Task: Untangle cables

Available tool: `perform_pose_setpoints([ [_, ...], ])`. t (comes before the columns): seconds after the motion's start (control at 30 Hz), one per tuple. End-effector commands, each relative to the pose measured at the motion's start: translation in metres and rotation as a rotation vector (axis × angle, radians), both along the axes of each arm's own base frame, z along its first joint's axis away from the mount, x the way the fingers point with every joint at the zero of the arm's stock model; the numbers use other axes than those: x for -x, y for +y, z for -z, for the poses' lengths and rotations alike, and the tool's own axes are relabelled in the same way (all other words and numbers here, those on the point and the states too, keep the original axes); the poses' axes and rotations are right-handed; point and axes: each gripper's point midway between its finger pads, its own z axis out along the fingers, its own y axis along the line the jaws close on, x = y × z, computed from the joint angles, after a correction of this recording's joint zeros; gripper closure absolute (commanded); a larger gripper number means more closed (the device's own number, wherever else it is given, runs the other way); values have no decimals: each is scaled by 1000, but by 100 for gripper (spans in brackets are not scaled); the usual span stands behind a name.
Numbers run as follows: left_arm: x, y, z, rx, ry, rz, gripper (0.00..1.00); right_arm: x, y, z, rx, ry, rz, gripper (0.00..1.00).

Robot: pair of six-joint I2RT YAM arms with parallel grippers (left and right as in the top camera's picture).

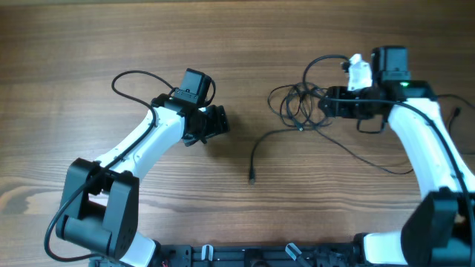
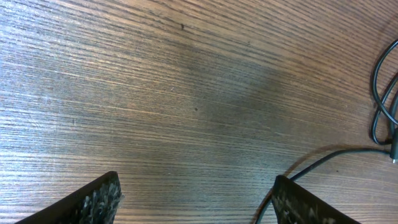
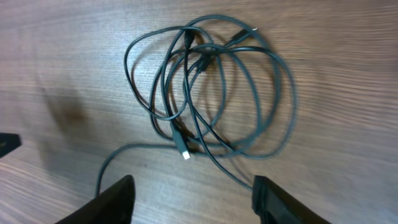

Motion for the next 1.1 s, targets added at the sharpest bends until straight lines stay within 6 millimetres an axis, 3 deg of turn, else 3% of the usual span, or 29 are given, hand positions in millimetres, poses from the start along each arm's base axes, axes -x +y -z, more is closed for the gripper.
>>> perform_pose_setpoints([
  [0.0,-3,3,0,-13,-7,-1,20,0,15,28,3,45,-28,44],
  [0.2,-3,3,0,-13,-7,-1,20,-2,28,64,-1,122,-11,48],
  [0.47,-3,3,0,-13,-7,0,20,-2,36,99,1,192,-10,69],
  [0.87,-3,3,0,-13,-7,0,20,-2,28,105,30,221,69,87],
  [1.07,-3,3,0,-13,-7,0,20,7,27,108,36,257,66,88],
])
